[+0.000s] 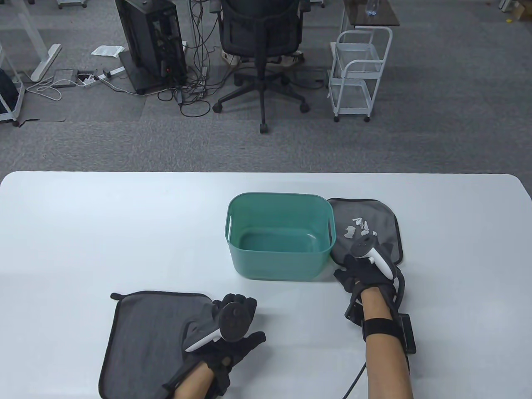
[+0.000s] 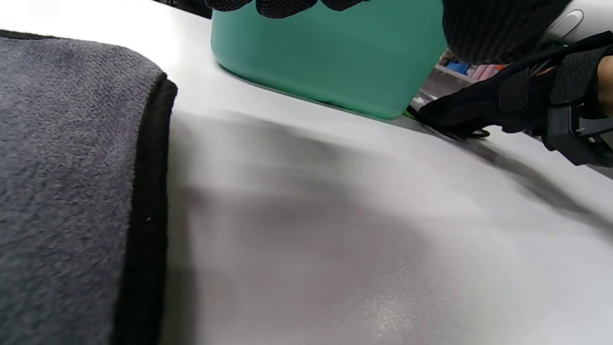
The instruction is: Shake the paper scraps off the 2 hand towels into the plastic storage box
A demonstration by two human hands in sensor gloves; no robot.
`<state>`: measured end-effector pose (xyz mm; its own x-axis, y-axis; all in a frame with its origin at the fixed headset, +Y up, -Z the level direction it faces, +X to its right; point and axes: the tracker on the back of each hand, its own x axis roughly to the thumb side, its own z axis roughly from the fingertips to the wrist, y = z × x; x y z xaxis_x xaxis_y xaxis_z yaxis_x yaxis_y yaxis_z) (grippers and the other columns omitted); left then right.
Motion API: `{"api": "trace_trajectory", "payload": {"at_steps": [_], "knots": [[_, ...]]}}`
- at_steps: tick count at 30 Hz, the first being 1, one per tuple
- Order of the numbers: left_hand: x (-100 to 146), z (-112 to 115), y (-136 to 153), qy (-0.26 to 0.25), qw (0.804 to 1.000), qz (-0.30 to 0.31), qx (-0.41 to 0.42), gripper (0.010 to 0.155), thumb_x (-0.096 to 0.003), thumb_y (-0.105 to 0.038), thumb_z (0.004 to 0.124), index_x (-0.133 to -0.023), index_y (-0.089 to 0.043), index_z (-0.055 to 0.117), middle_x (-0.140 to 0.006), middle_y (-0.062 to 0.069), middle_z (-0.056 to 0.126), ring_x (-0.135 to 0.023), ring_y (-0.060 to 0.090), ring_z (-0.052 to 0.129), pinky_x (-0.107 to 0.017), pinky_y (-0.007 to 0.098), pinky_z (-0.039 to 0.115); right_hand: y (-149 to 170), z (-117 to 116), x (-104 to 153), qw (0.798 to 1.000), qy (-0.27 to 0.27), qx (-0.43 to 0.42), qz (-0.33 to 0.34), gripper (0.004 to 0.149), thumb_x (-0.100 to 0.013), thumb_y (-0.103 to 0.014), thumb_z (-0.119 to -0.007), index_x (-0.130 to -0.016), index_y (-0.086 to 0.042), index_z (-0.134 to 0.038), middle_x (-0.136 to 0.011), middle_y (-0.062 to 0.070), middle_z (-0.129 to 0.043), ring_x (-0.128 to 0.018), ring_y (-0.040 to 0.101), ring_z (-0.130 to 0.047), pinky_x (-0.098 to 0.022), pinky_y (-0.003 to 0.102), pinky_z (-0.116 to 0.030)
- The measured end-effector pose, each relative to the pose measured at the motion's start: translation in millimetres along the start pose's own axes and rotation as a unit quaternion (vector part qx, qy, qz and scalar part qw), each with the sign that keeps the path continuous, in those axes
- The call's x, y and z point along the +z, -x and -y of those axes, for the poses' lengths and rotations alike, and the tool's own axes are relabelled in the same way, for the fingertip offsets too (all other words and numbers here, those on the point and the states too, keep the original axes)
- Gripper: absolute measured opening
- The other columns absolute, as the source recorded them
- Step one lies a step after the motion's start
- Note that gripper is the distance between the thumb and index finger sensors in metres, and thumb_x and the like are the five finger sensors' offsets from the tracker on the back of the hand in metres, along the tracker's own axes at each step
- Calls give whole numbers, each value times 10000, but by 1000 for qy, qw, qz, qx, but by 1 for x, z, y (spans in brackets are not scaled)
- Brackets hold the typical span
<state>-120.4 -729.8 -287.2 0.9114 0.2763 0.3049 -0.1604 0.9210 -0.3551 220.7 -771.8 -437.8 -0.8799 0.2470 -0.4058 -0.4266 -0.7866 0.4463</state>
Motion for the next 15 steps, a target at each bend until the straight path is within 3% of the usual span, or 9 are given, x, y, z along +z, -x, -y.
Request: {"api": "trace_trajectory", "payload": {"at_steps": [4,15], "knots": [[0,0,1,-2,1000,-3,-6,808,-487,-654,638,-1104,-240,322,-1164,89,358,-1146,428,374,-862,531,355,5,-8,5,1000,19,-2,14,673,-554,-513,-735,-1093,-295,-396,-1239,1,-194,-1145,347,-119,-660,709,-22],[1,1,2,-1,1000,-8,-10,795,-489,-650,636,-1101,-233,344,-1157,94,384,-1136,434,404,-854,535,377,19,-15,24,1000,9,2,17,670,-558,-525,-725,-1095,-282,-407,-1242,21,-195,-1134,373,-132,-652,729,-71]]}}
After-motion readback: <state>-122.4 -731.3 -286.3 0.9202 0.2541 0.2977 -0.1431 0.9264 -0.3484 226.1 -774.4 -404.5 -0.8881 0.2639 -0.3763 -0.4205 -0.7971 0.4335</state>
